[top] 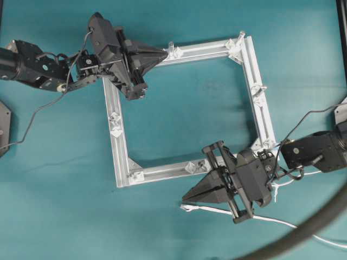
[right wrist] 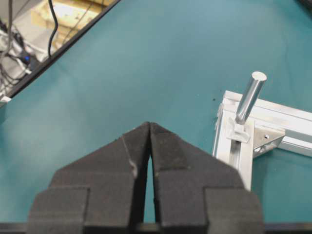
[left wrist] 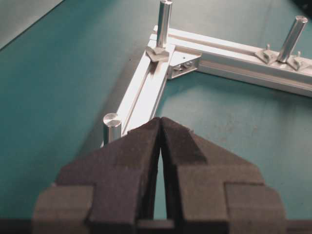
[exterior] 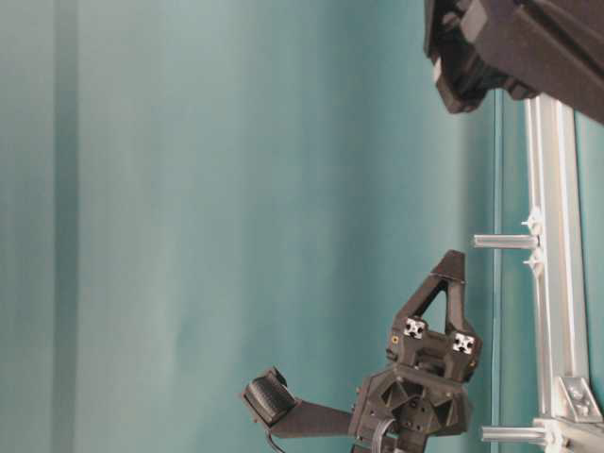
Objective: Move the cable alternately left and right between 8 pins so it hooks onto each one.
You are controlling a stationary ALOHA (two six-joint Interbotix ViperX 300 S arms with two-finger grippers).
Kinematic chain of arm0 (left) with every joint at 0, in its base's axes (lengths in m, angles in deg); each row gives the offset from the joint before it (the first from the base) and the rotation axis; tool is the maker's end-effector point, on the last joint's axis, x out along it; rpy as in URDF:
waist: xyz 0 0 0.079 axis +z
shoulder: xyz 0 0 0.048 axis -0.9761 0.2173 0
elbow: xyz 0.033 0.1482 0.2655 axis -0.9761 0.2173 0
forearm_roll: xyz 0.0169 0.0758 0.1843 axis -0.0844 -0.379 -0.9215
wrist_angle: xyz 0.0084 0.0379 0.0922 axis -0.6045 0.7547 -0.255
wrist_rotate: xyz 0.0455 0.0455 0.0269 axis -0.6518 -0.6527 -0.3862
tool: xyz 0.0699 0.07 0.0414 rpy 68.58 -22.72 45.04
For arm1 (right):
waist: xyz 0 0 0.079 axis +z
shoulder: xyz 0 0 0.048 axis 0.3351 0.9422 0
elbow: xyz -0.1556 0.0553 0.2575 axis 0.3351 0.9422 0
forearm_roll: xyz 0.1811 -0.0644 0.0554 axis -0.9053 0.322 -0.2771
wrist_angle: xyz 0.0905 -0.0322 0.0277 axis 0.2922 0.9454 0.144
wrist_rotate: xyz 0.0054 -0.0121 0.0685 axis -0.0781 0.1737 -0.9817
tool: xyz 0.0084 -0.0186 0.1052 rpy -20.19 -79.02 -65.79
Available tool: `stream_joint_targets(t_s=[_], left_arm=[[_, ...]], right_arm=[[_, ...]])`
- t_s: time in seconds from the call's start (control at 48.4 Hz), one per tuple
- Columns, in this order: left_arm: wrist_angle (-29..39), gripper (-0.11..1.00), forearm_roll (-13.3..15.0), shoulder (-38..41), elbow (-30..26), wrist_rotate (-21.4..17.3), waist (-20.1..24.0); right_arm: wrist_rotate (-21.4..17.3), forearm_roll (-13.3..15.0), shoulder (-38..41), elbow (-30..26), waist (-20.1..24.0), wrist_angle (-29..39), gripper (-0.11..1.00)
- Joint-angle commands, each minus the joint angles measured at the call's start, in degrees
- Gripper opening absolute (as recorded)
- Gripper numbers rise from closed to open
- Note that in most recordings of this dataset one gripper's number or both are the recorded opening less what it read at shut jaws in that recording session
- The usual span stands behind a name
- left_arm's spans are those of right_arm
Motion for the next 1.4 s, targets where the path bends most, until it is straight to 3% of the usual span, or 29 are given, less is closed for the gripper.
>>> stream_joint_targets(t_s=[0.0, 0.124, 0.227, 0.372, 0.434, 0.599, 0.702, 0.846, 1.012, 1.115, 1.259, 1.383], left_arm=[[1.23, -0.01, -2.9, -5.71, -1.32, -1.67, -0.44], [6.68, 0.17, -2.9, -11.51, -0.44, -5.1, -0.44], [12.57, 0.15, -2.9, -16.87, 0.35, -7.21, -0.97], [19.51, 0.14, -2.81, -24.43, 1.67, -7.12, -2.72], [22.24, 0.14, -2.72, -27.86, 2.72, -7.03, -3.69], [28.12, 0.15, -2.11, -34.63, 5.89, -4.75, -5.19], [31.2, 0.15, -2.2, -38.32, 8.35, -1.67, -5.54], [34.1, 0.23, -2.2, -43.59, 12.39, 2.46, -5.54], [36.3, 0.58, -2.29, -49.83, 15.91, 3.87, -6.06], [38.32, 0.74, -2.81, -54.23, 17.75, 2.81, -7.03], [42.63, 0.71, -3.08, -60.64, 21.09, -0.88, -10.81], [46.49, 0.69, -3.08, -65.21, 22.85, -2.72, -12.74]], right_arm=[[-0.79, 0.0, -2.29, -1.41, 0.62, 0.0, 0.0], [-0.79, 0.09, -5.62, -4.22, 0.7, 12.04, 0.0], [-0.88, 0.0, -8.61, -7.29, 0.79, 22.85, 0.0], [-1.76, 0.0, -11.16, -11.34, 1.49, 35.24, 0.0], [-3.52, 0.0, -11.34, -13.1, 2.46, 40.96, 0.0], [-13.01, 0.0, -9.4, -17.4, 4.66, 54.67, 0.0], [-17.58, 0.0, -7.38, -18.81, 5.63, 57.22, 0.0], [-20.65, 0.0, -3.69, -20.92, 6.06, 57.57, 0.0], [-21.36, 0.0, 0.09, -23.55, 6.77, 59.94, 0.05], [-22.24, 0.0, 2.2, -25.49, 7.03, 64.07, 0.22], [-23.82, 0.0, 4.48, -27.25, 7.03, 67.41, 0.55], [-25.31, 0.0, 6.33, -28.04, 6.94, 67.5, 0.6]])
